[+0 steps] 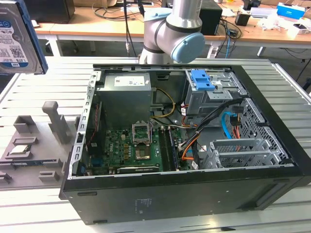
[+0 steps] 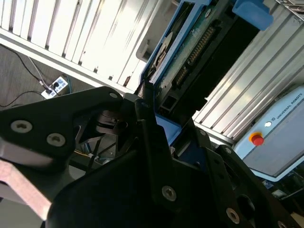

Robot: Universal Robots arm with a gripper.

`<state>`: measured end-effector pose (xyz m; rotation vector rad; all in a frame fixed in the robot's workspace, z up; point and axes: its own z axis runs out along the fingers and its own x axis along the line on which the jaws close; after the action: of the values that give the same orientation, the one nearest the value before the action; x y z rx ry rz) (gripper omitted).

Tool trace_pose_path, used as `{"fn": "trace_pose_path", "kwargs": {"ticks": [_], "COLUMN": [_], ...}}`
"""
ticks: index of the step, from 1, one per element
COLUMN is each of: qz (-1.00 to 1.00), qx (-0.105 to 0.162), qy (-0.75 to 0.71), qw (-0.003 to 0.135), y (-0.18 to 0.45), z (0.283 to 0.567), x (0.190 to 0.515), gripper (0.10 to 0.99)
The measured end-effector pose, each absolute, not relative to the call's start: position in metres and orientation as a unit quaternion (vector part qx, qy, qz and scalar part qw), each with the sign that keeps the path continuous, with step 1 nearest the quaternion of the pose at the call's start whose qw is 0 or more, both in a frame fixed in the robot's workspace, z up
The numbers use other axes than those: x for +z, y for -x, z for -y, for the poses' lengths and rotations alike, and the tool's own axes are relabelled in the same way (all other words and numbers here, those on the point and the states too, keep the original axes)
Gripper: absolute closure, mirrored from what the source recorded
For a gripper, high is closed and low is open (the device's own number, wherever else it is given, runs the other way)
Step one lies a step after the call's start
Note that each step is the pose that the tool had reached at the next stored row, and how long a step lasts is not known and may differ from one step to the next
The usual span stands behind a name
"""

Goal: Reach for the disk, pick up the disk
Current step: 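Pick up the disk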

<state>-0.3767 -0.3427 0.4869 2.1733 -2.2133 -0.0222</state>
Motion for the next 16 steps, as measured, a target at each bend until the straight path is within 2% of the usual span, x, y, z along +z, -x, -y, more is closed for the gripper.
{"fn": "trace_pose_path", "kwargs": {"ticks": [16], "qz": [0.713], "qx": [-0.007], "qy": [-0.7], "qw": [0.02], "y": [0.372], "z": [0.34], "x": [0.532], "gripper": [0.722]}}
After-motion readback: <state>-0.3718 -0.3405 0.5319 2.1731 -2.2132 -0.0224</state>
